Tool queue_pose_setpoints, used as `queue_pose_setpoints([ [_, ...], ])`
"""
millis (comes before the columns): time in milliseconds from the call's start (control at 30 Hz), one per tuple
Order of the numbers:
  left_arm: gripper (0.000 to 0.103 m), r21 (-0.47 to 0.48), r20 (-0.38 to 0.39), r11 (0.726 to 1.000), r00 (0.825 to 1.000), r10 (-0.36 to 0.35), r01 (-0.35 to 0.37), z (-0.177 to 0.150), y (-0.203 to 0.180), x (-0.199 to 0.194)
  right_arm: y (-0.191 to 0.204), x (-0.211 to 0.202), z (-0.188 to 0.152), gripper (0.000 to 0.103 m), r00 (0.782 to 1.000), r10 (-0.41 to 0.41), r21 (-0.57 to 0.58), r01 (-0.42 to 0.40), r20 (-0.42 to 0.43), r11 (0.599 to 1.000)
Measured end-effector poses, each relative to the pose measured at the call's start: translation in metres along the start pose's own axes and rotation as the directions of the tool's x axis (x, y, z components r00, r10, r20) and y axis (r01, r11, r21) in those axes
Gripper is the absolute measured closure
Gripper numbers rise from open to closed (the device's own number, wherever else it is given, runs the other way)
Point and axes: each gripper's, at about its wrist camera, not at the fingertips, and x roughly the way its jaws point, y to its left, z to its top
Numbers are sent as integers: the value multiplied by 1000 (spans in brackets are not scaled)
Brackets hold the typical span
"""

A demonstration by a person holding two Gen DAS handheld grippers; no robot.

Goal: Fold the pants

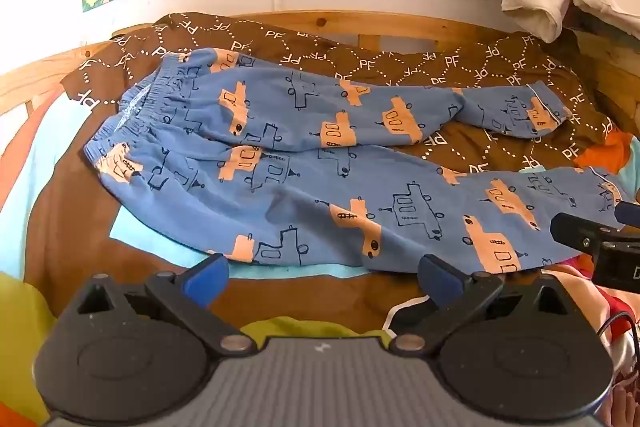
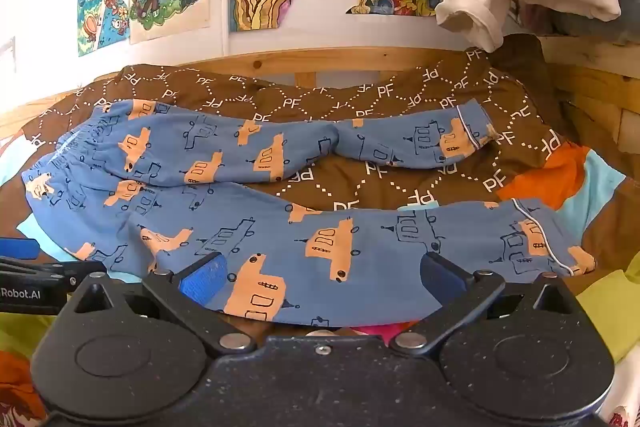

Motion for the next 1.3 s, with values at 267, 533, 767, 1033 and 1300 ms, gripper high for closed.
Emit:
queue_pose_setpoints([
  [267,0,11,0,1000,1000,1,-1,0,3,3,0,-1,0,1,1000,-4,6,4,-3,1000],
  [533,0,4,-3,1000,1000,3,-3,-1,0,5,0,1,0,1,1000,-4,9,4,-2,1000],
  [767,0,2,-3,1000,1000,2,-2,-1,1,5,1,1,1,1,1000,-4,8,4,-5,1000],
  [1033,0,6,-3,1000,1000,0,0,-3,0,4,0,2,0,1,1000,-12,14,12,-14,1000],
  [1300,0,-4,-9,1000,1000,1,-1,-2,0,4,1,2,0,1,1000,-11,14,12,-14,1000],
])
